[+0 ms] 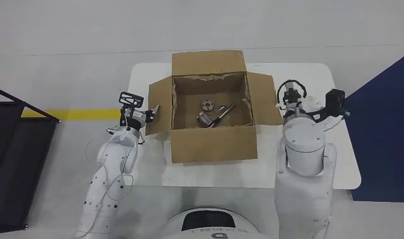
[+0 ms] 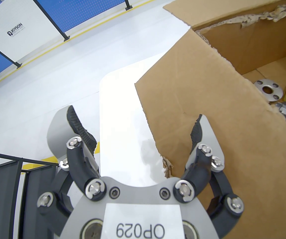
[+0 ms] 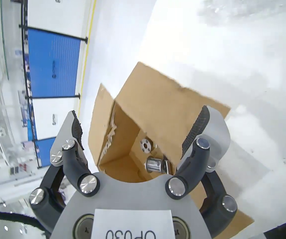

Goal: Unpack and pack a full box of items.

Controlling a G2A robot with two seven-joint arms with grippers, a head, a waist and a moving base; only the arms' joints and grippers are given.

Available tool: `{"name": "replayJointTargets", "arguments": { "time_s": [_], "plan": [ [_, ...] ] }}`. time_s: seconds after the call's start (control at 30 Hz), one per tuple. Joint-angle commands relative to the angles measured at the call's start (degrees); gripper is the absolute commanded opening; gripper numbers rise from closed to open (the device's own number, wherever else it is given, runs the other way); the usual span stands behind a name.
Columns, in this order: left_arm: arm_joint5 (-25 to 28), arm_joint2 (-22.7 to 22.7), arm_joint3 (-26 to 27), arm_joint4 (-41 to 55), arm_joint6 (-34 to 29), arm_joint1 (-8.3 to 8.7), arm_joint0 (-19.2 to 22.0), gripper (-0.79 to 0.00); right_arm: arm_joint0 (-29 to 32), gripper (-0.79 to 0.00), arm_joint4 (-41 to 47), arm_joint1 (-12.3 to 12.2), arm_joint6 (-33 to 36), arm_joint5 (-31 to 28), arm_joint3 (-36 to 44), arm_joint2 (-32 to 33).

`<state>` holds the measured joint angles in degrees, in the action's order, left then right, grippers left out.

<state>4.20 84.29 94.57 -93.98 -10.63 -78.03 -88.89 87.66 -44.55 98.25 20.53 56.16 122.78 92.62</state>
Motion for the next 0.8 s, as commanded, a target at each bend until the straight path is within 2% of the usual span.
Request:
{"name": "replayJointTargets", "arguments": {
  "time_s": [0.0,0.13,0.33,0.5,0.77],
  "plan": [
    [0.0,0.0,0.0,0.0,0.0,0.0,0.0,0.0,-1.92,0.0,4.27,-0.03,-1.9,0.28,-3.82,6.67],
    [0.0,0.0,0.0,0.0,0.0,0.0,0.0,0.0,-7.57,0.0,7.24,-0.25,-7.92,1.84,-14.32,15.56],
    [0.0,0.0,0.0,0.0,0.0,0.0,0.0,0.0,-16.43,0.0,4.48,-0.77,-16.73,1.84,-30.63,25.68],
    [0.0,0.0,0.0,0.0,0.0,0.0,0.0,0.0,-23.81,0.0,0.13,-1.59,-19.2,1.84,-41.72,30.71],
    [0.0,0.0,0.0,0.0,0.0,0.0,0.0,0.0,-31.62,0.0,-7.56,-2.42,-16.87,1.84,-54.15,33.11]
  ]
}}
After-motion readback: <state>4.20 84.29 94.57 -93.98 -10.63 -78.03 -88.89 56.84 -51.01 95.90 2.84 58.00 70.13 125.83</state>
